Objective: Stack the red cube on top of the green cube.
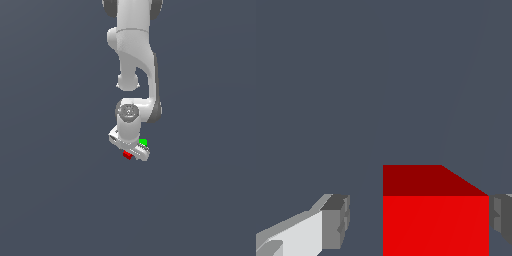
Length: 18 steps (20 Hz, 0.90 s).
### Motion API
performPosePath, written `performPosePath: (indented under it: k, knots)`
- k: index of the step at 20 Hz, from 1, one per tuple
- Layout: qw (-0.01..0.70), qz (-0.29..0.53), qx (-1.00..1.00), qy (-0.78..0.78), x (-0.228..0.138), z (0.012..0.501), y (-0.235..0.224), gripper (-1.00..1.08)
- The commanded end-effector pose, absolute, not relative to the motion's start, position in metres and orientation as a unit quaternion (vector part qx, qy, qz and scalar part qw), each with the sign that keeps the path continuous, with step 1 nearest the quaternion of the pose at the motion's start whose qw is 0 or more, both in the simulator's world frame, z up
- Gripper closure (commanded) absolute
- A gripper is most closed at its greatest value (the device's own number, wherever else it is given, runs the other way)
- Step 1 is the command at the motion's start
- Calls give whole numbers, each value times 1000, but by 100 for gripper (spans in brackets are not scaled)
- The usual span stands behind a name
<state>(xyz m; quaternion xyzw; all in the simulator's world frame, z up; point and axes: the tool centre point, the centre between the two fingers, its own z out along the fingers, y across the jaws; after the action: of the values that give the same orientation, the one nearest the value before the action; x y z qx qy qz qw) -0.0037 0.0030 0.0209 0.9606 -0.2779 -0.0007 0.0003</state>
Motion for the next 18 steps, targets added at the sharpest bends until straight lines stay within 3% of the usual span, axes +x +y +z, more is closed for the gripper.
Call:
performPosePath:
  k: [1, 18]
  knots:
    - [0, 0, 961, -278, -3, 20, 3, 108]
    - [0, 0, 961, -278, -3, 35, 3, 108]
